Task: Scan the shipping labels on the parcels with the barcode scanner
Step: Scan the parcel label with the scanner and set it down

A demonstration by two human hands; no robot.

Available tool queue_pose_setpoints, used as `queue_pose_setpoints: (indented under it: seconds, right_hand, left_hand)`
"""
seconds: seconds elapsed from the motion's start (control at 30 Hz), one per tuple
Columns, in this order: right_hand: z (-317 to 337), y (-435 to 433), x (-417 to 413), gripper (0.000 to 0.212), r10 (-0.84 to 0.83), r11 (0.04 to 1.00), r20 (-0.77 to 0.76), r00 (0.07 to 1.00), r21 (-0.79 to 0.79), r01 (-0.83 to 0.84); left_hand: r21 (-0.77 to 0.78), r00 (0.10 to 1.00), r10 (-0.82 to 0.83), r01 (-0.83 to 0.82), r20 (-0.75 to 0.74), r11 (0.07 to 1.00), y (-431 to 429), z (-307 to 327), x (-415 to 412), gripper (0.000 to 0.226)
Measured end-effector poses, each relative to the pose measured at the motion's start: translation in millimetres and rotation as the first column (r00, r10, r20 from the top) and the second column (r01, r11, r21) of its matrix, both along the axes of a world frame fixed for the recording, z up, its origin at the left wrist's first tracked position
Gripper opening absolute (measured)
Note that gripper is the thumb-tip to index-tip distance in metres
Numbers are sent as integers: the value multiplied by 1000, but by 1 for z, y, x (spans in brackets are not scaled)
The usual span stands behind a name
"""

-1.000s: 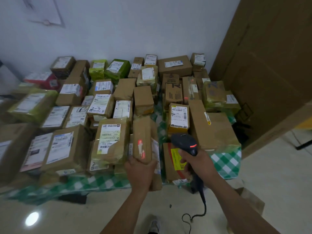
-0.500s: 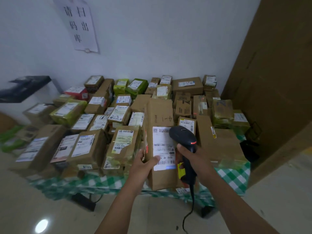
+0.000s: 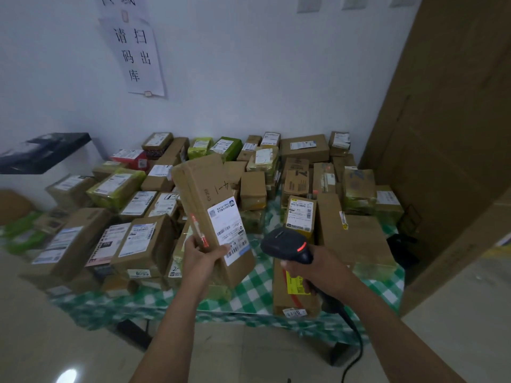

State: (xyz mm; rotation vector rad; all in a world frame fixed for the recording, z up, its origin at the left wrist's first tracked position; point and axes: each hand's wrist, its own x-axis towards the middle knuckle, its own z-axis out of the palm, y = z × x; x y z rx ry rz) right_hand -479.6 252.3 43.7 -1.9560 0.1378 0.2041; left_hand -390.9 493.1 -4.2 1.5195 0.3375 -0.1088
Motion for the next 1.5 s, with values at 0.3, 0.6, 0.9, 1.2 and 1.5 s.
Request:
queue_pose_setpoints:
  seconds: [0.3,0.6,0.9,1.2,1.5]
  right_hand:
    - [6,-5,-4,19,51,999,-64,997,4,-51]
    - [11,-6,-4,29,87,996,-99,991,3,-87]
    - [6,-12,0,38,72,997,-131,989,22,-69]
    - [0,-31,2,24,-169,985,-50,984,28,171]
    - [-17,-50,1,28,-242,970,-53,969,-32,240]
  left_hand:
    - [-118,998,51,-46,36,992,2,-9,1,59]
    - [-58,999,34,-32,36,998,1,-15,5,62]
    - [110,1000,15,-14,-5,994,-7,-21,8,69]
    - [561,979,-131,196,-154,804,-53,-43,-6,54]
    - [875,966,-175,247,-190,415,-87,-93,-5,72]
